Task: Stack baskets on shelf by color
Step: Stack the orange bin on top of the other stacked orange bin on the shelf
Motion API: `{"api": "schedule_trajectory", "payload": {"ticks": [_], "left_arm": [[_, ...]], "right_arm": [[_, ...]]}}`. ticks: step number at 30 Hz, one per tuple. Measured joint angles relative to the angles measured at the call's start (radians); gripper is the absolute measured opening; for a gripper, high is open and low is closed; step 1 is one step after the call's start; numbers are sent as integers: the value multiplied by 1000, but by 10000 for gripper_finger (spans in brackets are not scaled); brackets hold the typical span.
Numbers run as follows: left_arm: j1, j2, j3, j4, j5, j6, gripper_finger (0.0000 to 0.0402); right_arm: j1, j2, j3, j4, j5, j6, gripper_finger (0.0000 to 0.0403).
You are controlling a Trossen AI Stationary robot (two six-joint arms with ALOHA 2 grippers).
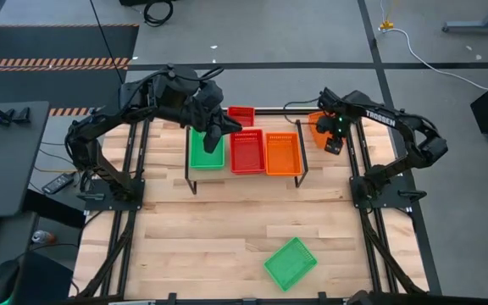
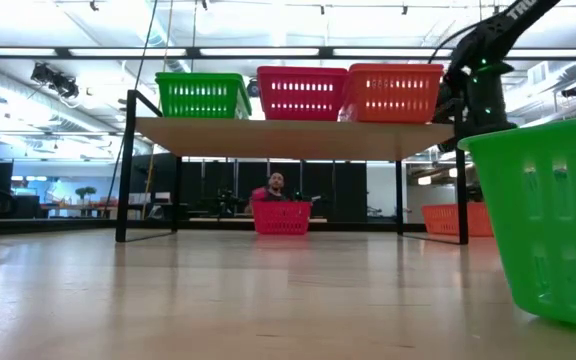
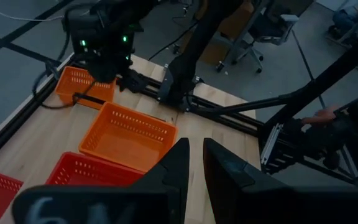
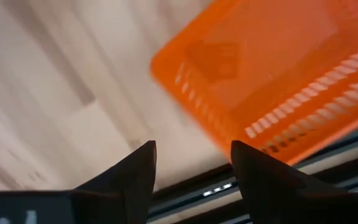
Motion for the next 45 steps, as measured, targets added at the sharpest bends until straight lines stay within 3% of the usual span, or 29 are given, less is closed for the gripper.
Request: {"api": "schedule_trajectory", "payload": {"ticks": [8, 19, 33, 45], "left_arm": [[0, 0, 0, 53, 0, -1, 52], [0, 0, 0, 54, 0, -3, 52], [3, 0, 0, 53, 0, 7, 52], [-6, 0, 0, 52, 1, -3, 52]], "right_arm": [[1, 0, -82, 17, 0, -77, 202], [2, 0, -82, 133, -8, -109, 190], [42, 0, 33, 36, 7, -76, 190], [27, 0, -33, 120, 8, -122, 190]]}}
